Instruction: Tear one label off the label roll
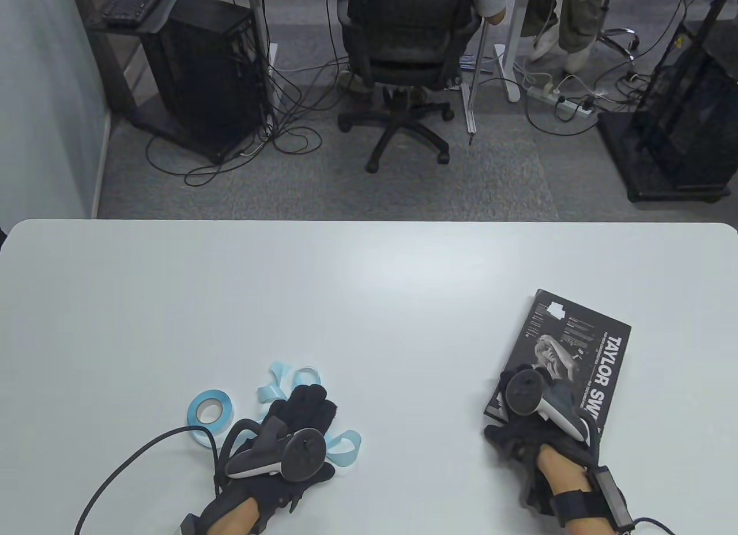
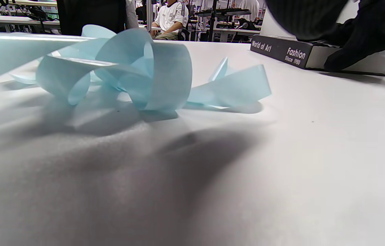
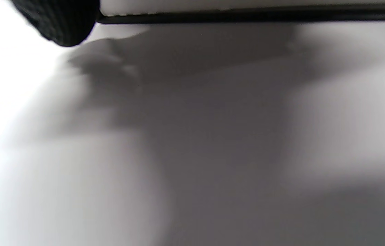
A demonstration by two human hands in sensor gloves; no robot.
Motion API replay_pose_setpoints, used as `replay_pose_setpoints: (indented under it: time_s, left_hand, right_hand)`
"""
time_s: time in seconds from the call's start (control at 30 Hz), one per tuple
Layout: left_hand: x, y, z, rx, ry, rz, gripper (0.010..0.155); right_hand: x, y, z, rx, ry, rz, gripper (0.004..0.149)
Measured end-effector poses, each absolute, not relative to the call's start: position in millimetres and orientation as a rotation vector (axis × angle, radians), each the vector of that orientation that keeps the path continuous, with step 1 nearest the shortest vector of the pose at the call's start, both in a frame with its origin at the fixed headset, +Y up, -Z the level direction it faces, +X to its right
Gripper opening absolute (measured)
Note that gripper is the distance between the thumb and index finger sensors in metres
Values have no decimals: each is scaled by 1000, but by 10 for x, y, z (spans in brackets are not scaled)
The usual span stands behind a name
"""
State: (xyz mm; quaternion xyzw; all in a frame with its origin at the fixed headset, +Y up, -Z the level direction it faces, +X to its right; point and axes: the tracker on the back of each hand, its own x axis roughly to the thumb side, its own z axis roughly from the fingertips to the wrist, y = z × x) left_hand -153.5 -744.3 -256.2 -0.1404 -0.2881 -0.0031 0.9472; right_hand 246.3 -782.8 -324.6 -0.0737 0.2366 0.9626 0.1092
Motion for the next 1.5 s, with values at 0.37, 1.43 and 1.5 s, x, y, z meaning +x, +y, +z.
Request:
replay_pose_setpoints:
  time_s: [0.37,1.43,1.5]
  left_hand:
    - [-1533,-7452,-2569,-319,-579,-8,96]
    - [-1216,-7474,-2600,-327,-689,68,96]
    - [-1180,-7453,-2576,-312,-703,72,96]
  right_hand:
    - [3031,-7847,-3441,-453,550,2808,89]
    - [1218,-7371,-2897,463,334,2821,86]
    - [1009,-7390,-2818,535,340,2796,85]
